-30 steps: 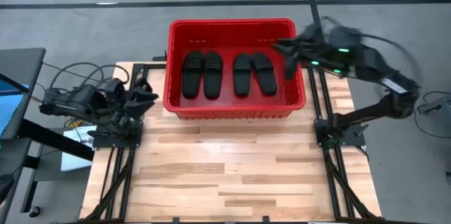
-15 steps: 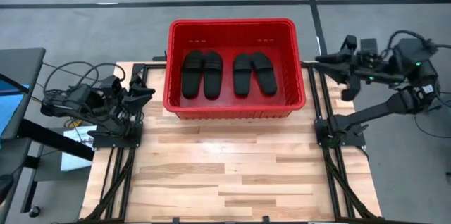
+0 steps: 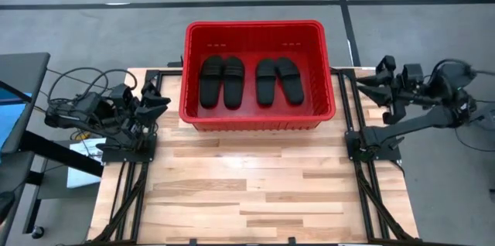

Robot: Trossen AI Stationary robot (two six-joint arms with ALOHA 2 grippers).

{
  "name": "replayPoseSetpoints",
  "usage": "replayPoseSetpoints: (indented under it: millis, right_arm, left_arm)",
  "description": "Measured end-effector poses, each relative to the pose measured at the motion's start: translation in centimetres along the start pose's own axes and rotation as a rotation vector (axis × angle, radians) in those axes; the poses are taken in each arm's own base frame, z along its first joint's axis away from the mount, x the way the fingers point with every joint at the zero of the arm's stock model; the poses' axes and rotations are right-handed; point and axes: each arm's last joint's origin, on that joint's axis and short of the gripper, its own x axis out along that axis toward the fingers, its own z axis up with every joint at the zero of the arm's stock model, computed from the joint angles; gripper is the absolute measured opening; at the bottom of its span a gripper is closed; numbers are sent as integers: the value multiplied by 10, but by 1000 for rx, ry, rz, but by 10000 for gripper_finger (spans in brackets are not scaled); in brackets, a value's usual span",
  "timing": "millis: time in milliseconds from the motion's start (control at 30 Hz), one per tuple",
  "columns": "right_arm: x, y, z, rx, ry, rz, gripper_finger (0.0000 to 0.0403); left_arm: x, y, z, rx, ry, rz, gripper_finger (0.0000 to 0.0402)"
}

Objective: Pick and place slides into bin
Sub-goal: Return to Home Position

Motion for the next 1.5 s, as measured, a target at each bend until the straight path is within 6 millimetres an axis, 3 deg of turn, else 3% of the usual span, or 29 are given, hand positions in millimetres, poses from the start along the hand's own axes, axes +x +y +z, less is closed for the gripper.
replayPoseSetpoints:
  millis: [167, 400, 600, 800, 967, 1133, 1500]
  right_arm:
    - [-11, -6, -47, 26, -29, 5, 98]
    - [-8, -9, -120, 17, 19, 3, 98]
    - [-4, -9, -159, 37, -44, 33, 98]
    - [1, -8, -178, 40, -45, 32, 98]
    - [6, -7, -186, 62, -24, 31, 98]
    - [8, -6, -195, 99, -11, 47, 98]
    - [11, -2, -200, 105, -11, 170, 98]
  left_arm:
    - [0, 0, 0, 56, 1, -1, 125]
    - [0, 3, -9, 194, 93, 17, 125]
    - [1, 1, -12, 163, 130, -64, 125]
    - [3, -4, -16, 147, 174, -205, 125]
    - [5, -5, -25, 145, 230, -199, 125]
    - [7, -3, -48, 147, 285, -132, 125]
    - [-27, 4, -69, 210, 269, -172, 125]
